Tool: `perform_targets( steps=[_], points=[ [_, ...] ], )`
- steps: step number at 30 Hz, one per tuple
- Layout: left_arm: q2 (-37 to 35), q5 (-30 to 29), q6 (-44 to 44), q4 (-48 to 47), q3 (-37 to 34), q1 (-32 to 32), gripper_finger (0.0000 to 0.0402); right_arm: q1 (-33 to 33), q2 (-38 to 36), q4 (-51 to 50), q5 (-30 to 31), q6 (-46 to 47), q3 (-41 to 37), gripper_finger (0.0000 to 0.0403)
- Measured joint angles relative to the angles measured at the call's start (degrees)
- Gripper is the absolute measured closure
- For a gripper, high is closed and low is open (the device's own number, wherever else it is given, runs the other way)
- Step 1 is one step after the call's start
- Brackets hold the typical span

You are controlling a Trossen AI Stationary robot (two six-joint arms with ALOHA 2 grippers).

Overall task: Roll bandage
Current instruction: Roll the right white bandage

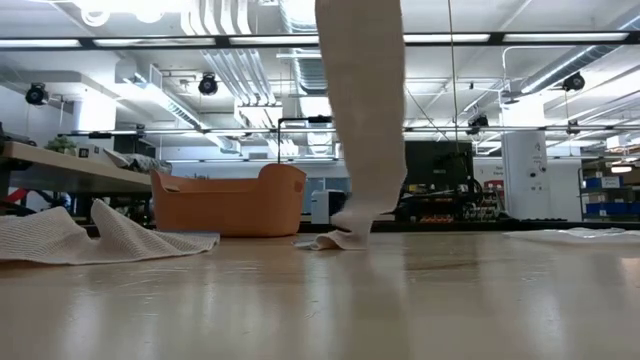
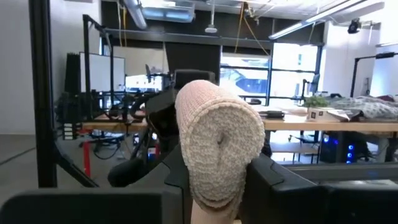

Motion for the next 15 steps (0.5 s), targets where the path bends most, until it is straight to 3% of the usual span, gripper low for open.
perform_targets(
  steps=[3, 7, 11, 15],
  points=[
    [-1.5, -0.2, 0.4, -1.6, 0.0, 0.0, 0.0393, 0.0, -0.1, -1.7, 0.2, 0.1, 0.0, 0.0324],
    [-3.2, -4.7, 2.8, -5.7, -0.1, 0.0, 0.0363, 0.0, -0.1, -3.9, 0.2, 0.0, 0.0, 0.0329],
    [-4.5, -9.1, 4.5, -8.5, -0.1, 0.0, 0.0308, 0.0, -0.1, -4.6, 0.2, 0.0, 0.0, 0.0328],
    [-5.1, -9.9, 4.5, -8.1, -0.1, 0.0, 0.0238, 0.0, -0.1, -7.3, 0.2, -1.9, 0.0, 0.0325]
  ],
)
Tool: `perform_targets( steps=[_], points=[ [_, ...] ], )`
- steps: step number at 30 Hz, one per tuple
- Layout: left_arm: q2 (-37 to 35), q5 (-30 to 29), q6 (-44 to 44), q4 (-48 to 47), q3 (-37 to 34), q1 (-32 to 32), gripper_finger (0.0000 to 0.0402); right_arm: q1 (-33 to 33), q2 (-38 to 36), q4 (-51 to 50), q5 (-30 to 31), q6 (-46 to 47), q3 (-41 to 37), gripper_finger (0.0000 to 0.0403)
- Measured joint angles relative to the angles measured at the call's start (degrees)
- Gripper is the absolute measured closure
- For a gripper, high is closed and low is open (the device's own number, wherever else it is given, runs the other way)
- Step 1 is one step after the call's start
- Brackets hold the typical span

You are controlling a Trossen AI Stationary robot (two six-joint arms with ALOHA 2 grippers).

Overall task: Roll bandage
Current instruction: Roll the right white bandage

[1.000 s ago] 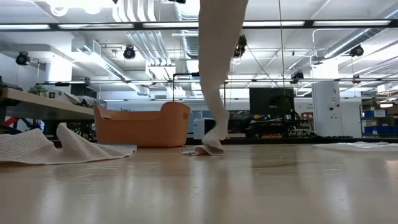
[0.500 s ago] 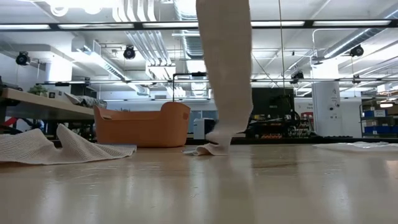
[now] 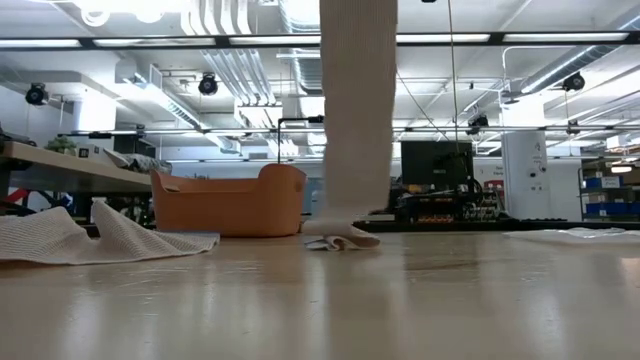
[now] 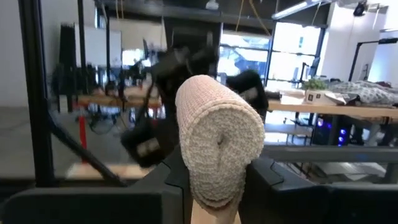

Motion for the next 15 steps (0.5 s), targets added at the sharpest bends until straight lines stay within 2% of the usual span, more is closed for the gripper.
perform_targets(
  steps=[5, 8, 11, 15],
  points=[
    [-0.1, 2.9, -0.8, 0.1, 0.0, 0.0, 0.0155, 0.1, 0.8, -1.2, -0.2, -4.3, 0.0, 0.0331],
    [-0.2, 6.1, -6.0, 1.1, 0.0, 0.0, 0.0113, 0.4, 0.8, -1.1, -0.3, -10.3, 0.0, 0.033],
    [-0.2, 8.6, -11.1, 1.7, 0.0, 0.0, 0.0078, 0.5, 0.8, -1.2, -0.4, -14.1, 0.0, 0.0328],
    [-0.9, 8.9, -16.8, 0.8, 1.2, 0.2, 0.0049, 0.7, 0.8, -1.1, -0.4, -18.8, 0.0, 0.0334]
  ],
)
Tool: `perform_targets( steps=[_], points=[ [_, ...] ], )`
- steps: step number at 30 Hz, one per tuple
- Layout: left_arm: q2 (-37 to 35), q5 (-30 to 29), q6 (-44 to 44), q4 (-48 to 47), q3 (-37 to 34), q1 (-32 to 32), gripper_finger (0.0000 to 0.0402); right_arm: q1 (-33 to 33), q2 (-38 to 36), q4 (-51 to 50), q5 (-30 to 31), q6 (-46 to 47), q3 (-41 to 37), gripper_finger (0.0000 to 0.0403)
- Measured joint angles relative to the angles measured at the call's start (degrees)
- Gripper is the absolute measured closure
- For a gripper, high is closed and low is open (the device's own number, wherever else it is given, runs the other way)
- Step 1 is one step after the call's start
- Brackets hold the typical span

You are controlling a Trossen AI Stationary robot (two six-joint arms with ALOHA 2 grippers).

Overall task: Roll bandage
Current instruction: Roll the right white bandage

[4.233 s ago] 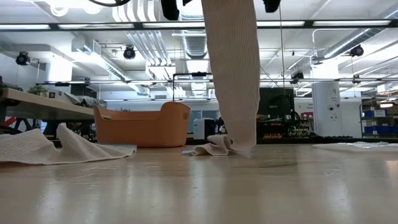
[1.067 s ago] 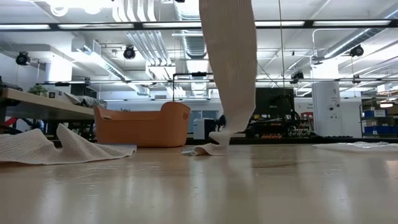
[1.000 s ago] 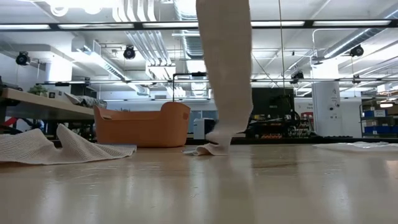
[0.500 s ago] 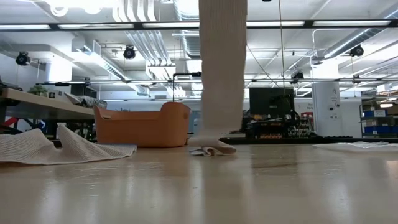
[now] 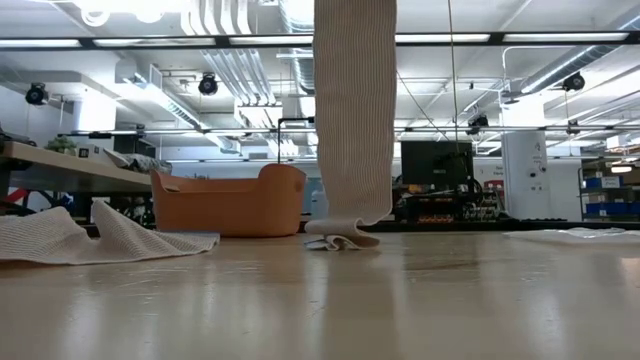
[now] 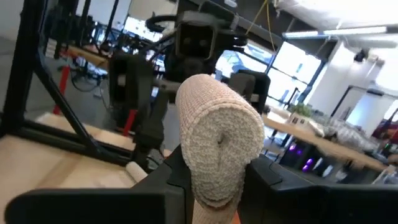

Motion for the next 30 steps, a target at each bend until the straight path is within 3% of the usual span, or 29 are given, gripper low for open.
perform_targets(
  steps=[3, 8, 13, 18, 30],
  points=[
    [-0.2, 0.0, -6.2, -7.3, 3.2, 1.0, 0.0044, 0.0, 0.0, 0.0, 0.0, -6.0, 0.0, 0.0338],
    [0.3, 1.5, -6.3, -15.9, 5.1, 3.6, 0.0058, 0.0, 0.0, 0.0, 0.0, -17.4, 0.0, 0.0335],
    [0.7, 13.6, -12.4, -8.6, 2.0, 7.8, 0.0069, 0.0, 0.0, -0.2, 0.0, -29.7, 0.0, 0.0344],
    [0.8, 15.1, -24.3, -2.1, -0.7, 8.8, 0.0058, 0.0, 0.0, 0.0, 0.4, -40.3, 0.0, 0.034],
    [3.0, 15.2, -24.5, 8.5, -0.9, 6.8, 0.0028, 0.0, 0.0, 0.5, 1.1, -43.8, 0.0, 0.0347]
  ],
)
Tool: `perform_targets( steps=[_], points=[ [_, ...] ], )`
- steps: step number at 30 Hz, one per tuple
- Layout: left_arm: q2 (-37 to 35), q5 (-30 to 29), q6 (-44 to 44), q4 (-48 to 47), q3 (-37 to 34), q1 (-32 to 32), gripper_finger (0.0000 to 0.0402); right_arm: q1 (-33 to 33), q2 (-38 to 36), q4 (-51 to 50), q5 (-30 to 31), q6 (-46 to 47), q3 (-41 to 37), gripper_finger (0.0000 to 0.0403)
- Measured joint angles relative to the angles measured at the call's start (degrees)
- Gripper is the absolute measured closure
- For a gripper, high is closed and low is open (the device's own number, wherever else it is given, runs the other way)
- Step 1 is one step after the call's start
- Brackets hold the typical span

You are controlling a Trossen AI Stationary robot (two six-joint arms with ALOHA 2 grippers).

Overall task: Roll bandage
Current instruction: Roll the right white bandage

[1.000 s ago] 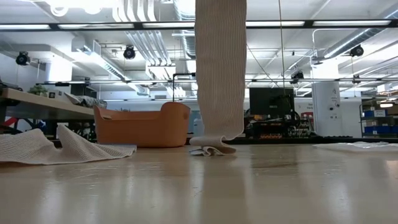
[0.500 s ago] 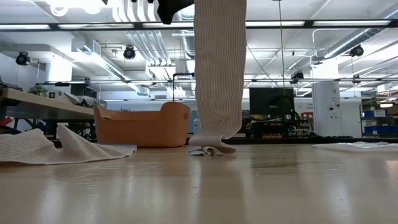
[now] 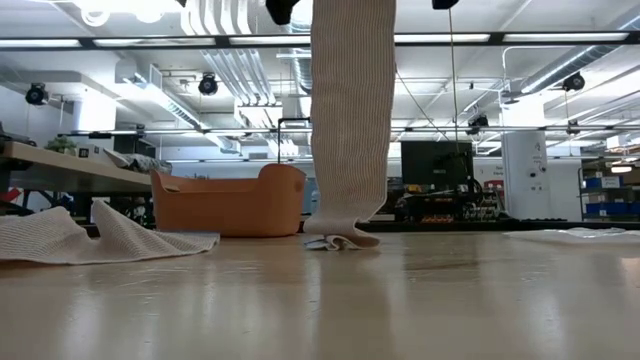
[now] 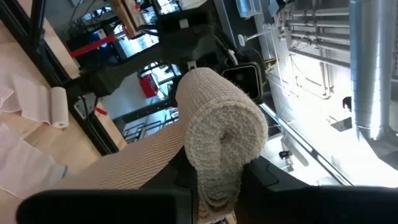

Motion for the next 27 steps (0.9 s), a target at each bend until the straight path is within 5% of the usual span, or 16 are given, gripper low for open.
perform_targets(
  steps=[13, 27],
  points=[
    [3.7, 0.0, -2.2, 6.1, 0.2, 0.0, 0.0015, 0.0, 0.5, -0.3, 2.3, -3.7, -0.1, 0.0348],
    [9.6, 1.5, -2.3, 10.8, 4.2, 0.0, 0.0054, -0.4, 1.6, 2.5, 4.0, -3.5, -0.1, 0.0349]
  ],
)
